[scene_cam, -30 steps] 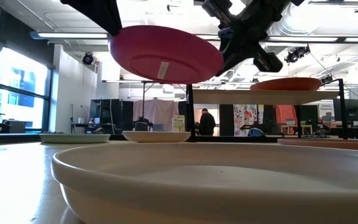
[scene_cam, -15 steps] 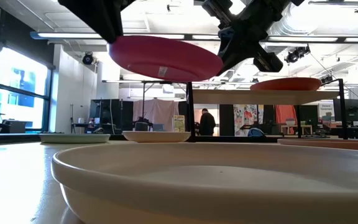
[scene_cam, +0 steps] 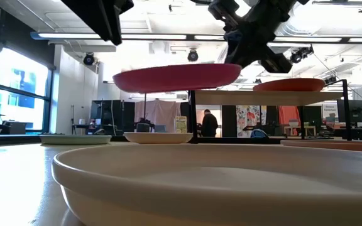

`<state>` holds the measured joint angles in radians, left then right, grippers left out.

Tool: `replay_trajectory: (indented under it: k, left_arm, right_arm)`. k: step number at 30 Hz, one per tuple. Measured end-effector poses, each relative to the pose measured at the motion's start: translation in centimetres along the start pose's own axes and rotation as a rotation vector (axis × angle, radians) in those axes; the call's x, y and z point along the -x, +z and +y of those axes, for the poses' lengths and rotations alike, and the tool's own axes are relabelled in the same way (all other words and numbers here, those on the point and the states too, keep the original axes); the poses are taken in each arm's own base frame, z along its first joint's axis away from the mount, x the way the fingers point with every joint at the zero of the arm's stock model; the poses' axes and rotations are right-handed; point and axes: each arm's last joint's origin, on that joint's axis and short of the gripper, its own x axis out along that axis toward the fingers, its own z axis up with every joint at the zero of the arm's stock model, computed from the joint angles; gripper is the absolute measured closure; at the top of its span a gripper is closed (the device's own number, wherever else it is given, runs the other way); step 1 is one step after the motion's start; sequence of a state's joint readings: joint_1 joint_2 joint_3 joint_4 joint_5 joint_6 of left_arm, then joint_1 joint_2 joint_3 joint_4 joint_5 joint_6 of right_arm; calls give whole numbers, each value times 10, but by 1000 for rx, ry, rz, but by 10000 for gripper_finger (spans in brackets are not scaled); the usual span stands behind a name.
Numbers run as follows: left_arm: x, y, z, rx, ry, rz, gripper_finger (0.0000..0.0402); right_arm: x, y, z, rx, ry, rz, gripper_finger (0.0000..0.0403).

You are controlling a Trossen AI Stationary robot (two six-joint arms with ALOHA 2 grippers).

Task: Place and stack plates onto a shelf
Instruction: Stack the pink plate on top of the orange plate on the shelf

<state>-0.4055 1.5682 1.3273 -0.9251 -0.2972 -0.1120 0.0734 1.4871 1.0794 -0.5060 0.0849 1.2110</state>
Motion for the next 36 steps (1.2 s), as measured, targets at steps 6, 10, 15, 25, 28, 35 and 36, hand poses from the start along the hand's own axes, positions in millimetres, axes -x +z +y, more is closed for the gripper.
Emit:
replay_trajectory:
  k: [6, 10, 15, 25, 28, 35, 36]
  left_arm:
    - [16, -4, -1, 20, -7, -32, 294]
    - [30, -9, 5, 48, 18, -54, 298]
    - [45, -15, 15, 62, 139, -91, 300]
    - [58, -23, 42, 86, 310, -93, 300]
    - [57, -23, 51, 114, 328, -86, 300]
    - [52, -24, 71, 110, 366, -44, 300]
    - [51, -25, 74, 119, 372, -40, 300]
  right_arm:
    - [16, 3, -3, -7, 3, -17, 402]
    - [32, 8, -6, -12, 12, -39, 402]
    - [53, 15, -19, -25, -29, -47, 403]
    - [108, 39, -50, -49, -12, -106, 403]
    - [126, 45, -63, -66, -11, -143, 403]
    - [167, 54, -95, -128, -26, -268, 403]
    - [172, 55, -99, -139, -24, -289, 403]
